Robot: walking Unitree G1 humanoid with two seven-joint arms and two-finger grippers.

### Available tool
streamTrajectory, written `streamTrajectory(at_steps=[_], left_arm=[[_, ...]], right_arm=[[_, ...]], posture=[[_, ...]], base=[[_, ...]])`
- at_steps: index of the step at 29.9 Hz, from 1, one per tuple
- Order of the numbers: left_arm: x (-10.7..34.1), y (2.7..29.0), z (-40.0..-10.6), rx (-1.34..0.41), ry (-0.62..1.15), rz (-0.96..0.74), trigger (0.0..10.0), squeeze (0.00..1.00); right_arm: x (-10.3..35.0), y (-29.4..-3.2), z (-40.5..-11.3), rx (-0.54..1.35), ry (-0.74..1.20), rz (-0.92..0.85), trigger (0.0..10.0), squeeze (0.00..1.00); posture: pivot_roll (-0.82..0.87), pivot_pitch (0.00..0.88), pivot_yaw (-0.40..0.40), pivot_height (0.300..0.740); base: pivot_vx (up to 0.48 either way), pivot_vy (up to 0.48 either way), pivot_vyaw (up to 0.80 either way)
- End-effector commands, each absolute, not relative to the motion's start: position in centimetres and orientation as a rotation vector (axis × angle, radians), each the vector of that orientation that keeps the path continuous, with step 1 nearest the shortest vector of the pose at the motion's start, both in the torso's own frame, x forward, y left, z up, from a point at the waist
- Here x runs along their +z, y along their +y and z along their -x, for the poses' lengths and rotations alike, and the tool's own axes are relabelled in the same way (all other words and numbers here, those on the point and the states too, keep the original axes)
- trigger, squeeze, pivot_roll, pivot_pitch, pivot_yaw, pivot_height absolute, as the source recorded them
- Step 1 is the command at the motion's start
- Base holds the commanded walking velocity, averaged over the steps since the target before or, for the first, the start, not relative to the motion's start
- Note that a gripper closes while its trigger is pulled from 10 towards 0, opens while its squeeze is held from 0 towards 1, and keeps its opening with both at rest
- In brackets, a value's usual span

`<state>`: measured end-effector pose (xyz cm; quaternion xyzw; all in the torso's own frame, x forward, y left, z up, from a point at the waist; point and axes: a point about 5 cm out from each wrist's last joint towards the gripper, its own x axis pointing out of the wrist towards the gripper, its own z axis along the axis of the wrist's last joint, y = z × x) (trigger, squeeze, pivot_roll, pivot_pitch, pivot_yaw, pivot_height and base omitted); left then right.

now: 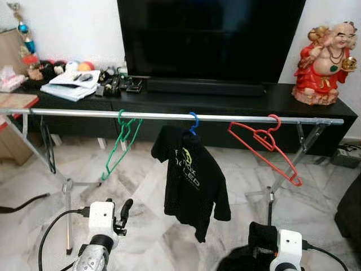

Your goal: Hang hanger

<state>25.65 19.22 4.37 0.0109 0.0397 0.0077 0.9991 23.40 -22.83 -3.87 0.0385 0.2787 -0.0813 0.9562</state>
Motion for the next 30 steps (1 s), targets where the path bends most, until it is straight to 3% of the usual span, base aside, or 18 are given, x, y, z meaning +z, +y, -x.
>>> streamTrajectory(at_steps=[1,11,30], left_arm=[[4.68,19.51,-25.62,0.032,0.074,-0.005,10.0,0.0],[5.09,19.55,-25.73,0.038,0.069,0.001,10.0,0.0],[5.49,19.56,-25.9,0.027,0.053,0.018,10.0,0.0]], right_arm=[[-3.61,-22.62,-23.86,-0.158,0.557,-0.079,10.0,0.0],[-3.44,-22.38,-24.21,-0.147,0.552,-0.078,10.0,0.0],[-4.38,-21.7,-23.34,-0.101,0.622,-0.044,10.0,0.0]], posture=[[0.13,0.0,-0.008,0.74],[0.14,0.0,-0.014,0.74],[0.14,0.0,-0.017,0.74]], base=[[0.0,0.0,0.0],[0.0,0.0,0.0],[0.315,0.0,0.0]])
